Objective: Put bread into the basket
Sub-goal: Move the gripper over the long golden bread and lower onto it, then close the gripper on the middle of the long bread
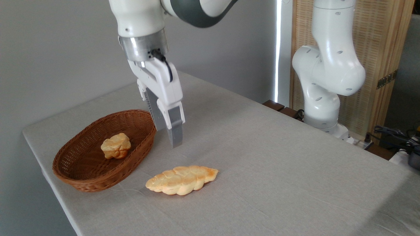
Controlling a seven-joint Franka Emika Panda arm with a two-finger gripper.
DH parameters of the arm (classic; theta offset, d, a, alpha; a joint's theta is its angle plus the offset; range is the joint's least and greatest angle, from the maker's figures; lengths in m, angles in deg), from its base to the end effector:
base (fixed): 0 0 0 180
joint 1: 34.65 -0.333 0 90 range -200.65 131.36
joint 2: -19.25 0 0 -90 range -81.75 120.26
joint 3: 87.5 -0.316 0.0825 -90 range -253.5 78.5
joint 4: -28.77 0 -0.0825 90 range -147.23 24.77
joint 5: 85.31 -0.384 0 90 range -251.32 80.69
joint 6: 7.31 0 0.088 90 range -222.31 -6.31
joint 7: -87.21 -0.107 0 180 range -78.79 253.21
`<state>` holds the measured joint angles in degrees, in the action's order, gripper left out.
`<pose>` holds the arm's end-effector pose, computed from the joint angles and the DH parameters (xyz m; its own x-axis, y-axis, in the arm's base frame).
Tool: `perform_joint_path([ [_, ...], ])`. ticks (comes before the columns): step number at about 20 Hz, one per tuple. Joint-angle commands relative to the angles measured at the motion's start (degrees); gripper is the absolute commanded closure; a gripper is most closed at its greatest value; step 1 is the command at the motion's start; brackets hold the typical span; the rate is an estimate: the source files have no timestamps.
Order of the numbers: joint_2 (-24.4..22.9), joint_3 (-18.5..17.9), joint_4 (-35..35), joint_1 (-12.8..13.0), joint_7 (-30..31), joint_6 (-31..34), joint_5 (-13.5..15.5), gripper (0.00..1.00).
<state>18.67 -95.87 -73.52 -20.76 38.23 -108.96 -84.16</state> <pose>0.5572 -0.0553 0.5455 0.5840 -0.8116 0.0152 -0.8117 -0.5838 0.0148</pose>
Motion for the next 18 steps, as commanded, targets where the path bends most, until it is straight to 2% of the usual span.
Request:
perform_joint_path([
  [1, 0.1, -0.7, -2.3, 0.1, -5.2, -3.3, 0.0, 0.00],
  [4, 0.2, -0.9, -4.4, 0.0, -8.6, -4.7, -0.1, 0.00],
  [9, 0.7, -1.0, -11.7, 0.0, -8.7, -13.6, -0.3, 0.00],
  [11, 1.5, -0.9, -14.6, 0.0, -8.7, -17.0, -4.0, 0.00],
  [12, 1.6, -0.9, -15.5, 0.0, -8.7, -17.7, -4.7, 0.00],
  [18, 3.8, -0.9, -16.3, 0.1, -8.7, -19.9, -4.8, 0.00],
])
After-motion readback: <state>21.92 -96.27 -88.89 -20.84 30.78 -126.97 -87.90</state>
